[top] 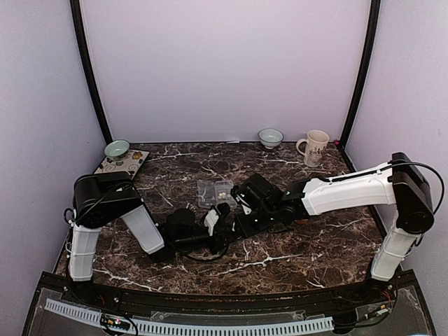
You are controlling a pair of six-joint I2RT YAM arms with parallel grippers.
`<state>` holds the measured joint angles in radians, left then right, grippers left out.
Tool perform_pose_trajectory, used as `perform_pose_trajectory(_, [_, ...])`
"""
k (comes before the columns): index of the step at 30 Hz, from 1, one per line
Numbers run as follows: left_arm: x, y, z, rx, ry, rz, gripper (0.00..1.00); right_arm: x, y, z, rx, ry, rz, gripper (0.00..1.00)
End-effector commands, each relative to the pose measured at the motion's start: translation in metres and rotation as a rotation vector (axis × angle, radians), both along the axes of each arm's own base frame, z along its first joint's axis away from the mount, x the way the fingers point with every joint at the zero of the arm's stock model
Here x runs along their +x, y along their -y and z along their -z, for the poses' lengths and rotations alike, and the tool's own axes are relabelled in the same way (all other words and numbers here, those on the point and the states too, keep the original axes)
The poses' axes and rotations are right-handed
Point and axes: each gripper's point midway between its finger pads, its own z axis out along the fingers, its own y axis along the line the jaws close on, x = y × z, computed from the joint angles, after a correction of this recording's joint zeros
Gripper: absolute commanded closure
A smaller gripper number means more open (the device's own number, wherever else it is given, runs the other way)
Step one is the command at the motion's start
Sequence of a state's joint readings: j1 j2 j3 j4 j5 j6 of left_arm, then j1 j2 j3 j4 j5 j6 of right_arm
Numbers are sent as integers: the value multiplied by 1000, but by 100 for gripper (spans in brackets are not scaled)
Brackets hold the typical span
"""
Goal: Sort the pills into containers
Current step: Pick up the pill bottle from the center of the board.
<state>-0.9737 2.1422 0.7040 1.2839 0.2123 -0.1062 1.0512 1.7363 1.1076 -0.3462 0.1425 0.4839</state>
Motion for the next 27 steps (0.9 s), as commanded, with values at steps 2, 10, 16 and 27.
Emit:
perform_pose_trajectory(2, [0, 1, -21, -31, 39, 3, 85, -5, -1, -15, 37, 8, -16, 58])
perform_pose_trajectory(10, [-4, -1, -39, -25, 25, 19, 86, -12, 5, -59, 84, 42, -49, 58])
perform_pose_trajectory(16, [-15, 0, -69, 11, -6, 72, 89, -23, 15, -98, 111, 79, -122, 59])
perform_pose_trajectory(27, [-47, -6, -110, 76, -71, 223, 90, -33, 18, -155, 196, 190, -243, 59])
